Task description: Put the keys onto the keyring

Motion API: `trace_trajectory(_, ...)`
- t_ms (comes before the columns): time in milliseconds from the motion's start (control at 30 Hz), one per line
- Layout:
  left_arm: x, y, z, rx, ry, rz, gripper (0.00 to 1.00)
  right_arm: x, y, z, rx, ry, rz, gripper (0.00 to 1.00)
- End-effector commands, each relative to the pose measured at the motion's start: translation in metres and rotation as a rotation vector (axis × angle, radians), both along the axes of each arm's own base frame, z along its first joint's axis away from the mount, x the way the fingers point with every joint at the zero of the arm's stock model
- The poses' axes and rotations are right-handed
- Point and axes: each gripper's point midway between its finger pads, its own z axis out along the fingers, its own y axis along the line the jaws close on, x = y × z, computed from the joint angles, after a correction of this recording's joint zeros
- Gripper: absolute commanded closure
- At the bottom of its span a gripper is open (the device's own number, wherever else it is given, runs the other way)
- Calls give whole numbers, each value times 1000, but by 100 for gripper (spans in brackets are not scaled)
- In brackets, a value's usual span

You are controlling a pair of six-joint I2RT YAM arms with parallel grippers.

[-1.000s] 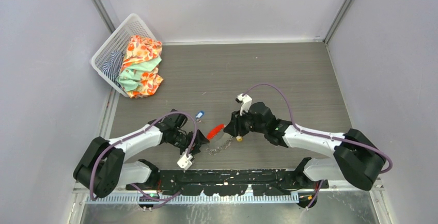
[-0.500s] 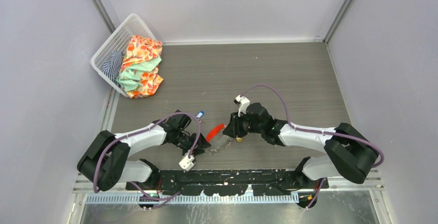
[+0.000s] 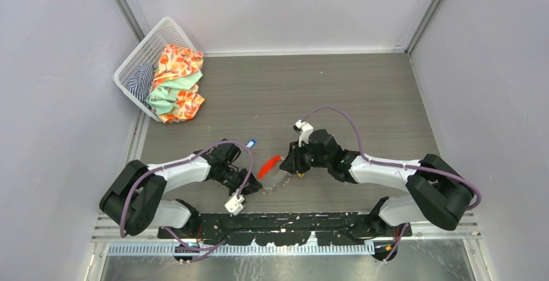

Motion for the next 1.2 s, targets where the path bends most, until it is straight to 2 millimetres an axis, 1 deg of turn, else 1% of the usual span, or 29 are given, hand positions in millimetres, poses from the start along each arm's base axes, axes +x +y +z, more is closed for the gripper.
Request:
trace_trajectory(0,0,-21,21,-222,-452,-381,80,2,5,8,36,-7,3,73)
trace_trajectory(233,-4,-25,26,-259,-459,-399,84,1,6,9,34,0,11,75)
trace_trajectory(300,-8,-28,28,-275,-456,-413,85,0,5,8,32,4,12,75)
trace_trajectory(600,-18,-38,31,-317,-463,-462,86,-5,2,-10,-5,50,16,75)
trace_trajectory(800,-21,-41,31,-321,-465,-476,86,-6,2,-12,-1,57,18,76)
trace_trajectory(900,-21,-42,31,-318,-462,-477,89,-7,2,-12,-1,59,17,76)
trace_trajectory(1067,-20,-43,33,-319,-451,-460,99,-8,0,-10,7,54,11,76)
trace_trajectory(1167,-20,-45,40,-335,-410,-418,100,-7,-1,-5,13,44,8,76)
